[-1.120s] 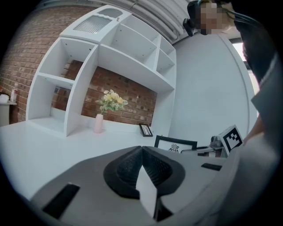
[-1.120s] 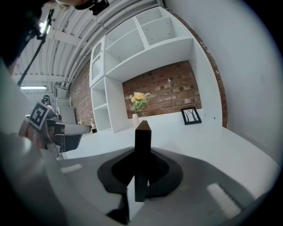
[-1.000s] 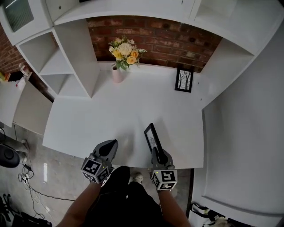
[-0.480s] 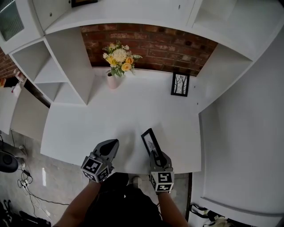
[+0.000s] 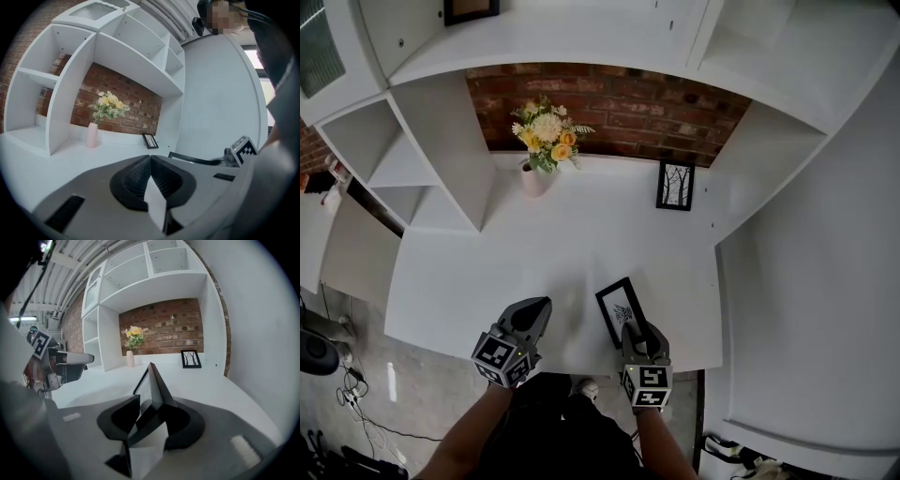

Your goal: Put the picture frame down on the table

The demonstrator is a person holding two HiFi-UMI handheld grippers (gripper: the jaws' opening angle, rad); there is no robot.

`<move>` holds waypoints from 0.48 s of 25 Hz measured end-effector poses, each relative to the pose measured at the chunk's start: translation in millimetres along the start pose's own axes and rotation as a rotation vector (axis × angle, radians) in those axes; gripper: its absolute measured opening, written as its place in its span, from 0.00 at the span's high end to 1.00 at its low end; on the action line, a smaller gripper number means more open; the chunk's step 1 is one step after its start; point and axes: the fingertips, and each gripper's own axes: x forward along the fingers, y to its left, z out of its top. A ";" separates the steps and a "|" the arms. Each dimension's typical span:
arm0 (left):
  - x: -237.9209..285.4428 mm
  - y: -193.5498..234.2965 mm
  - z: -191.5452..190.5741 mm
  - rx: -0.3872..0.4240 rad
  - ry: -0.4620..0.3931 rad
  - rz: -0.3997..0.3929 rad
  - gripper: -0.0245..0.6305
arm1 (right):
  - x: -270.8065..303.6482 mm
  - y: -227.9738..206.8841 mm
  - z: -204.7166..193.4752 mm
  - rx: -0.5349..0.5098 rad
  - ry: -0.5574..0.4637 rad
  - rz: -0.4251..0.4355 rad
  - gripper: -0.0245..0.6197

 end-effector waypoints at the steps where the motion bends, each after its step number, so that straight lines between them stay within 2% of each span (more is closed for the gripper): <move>1: 0.2 1.5 0.9 0.001 -0.001 0.001 0.96 | 1.0 -1.4 -1.7 0.007 0.010 -0.004 0.74; 5: 1.9 6.3 2.9 0.000 0.000 0.004 0.96 | 6.0 -7.1 -9.0 0.041 0.048 -0.021 0.65; 12: 4.1 11.0 4.4 -0.002 0.003 0.004 0.96 | 13.0 -6.5 -20.0 0.064 0.117 -0.026 0.60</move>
